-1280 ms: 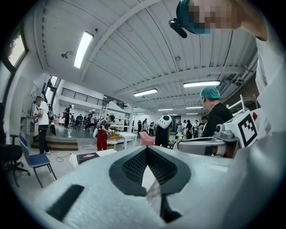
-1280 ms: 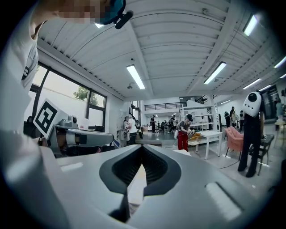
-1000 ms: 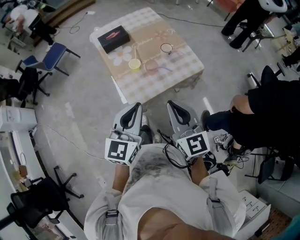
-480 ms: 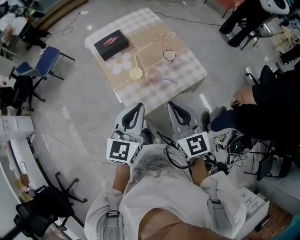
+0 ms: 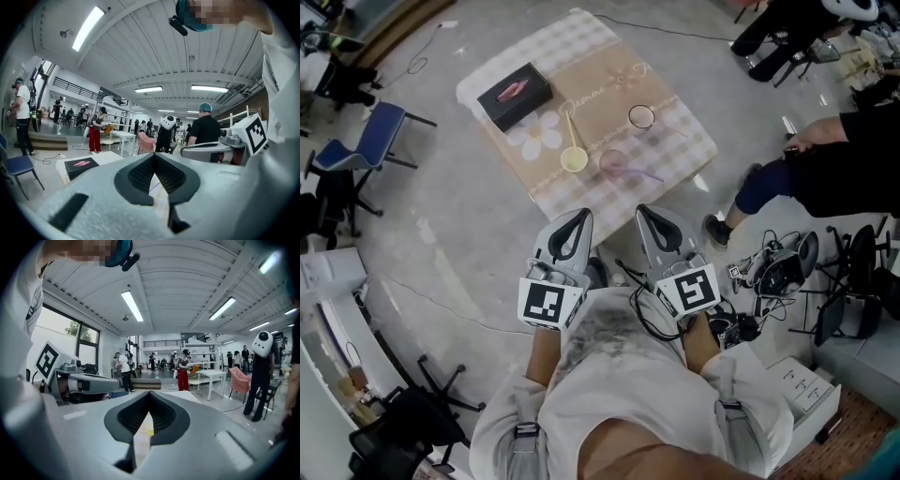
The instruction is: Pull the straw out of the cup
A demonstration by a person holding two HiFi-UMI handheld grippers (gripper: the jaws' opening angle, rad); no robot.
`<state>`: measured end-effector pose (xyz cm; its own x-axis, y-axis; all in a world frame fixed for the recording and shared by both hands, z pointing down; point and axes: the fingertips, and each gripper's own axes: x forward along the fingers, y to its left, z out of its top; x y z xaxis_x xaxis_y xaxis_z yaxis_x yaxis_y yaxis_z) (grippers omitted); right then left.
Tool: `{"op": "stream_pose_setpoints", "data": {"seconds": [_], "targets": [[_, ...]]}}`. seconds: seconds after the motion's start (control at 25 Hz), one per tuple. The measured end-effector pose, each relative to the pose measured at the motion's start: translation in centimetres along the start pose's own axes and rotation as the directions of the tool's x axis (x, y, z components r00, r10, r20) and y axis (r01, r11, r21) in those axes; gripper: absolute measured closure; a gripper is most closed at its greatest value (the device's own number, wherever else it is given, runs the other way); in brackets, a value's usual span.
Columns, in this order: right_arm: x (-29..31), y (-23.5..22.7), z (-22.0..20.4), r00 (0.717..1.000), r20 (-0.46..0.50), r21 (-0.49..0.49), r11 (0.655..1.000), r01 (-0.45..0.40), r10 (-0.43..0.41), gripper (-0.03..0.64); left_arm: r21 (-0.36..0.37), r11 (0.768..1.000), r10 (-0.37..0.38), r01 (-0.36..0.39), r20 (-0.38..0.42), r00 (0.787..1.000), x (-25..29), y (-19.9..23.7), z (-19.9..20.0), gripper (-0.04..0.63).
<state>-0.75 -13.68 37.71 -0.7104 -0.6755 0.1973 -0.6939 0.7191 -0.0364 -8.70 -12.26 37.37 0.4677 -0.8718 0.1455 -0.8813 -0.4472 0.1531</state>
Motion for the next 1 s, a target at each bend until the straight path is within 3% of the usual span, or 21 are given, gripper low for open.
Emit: {"op": "stream_pose_setpoints", "data": {"seconds": [0.64, 1.0], "targets": [[1.6, -3.6, -1.2, 0.979, -0.064, -0.006, 0.981, 0.193, -0.193, 0.607, -0.023, 0.985, -0.170, 0.170, -0.041, 0.985, 3.9, 2.3, -0.9, 0.591], [1.5, -5.9, -2.8, 0.967, -0.084, -0.010, 0.971, 0.239, -0.239, 0.594, -0.038, 0.973, -0.227, 0.227, 0.001, 0.974, 6.2, 1.5, -1.5, 0.591]]}}
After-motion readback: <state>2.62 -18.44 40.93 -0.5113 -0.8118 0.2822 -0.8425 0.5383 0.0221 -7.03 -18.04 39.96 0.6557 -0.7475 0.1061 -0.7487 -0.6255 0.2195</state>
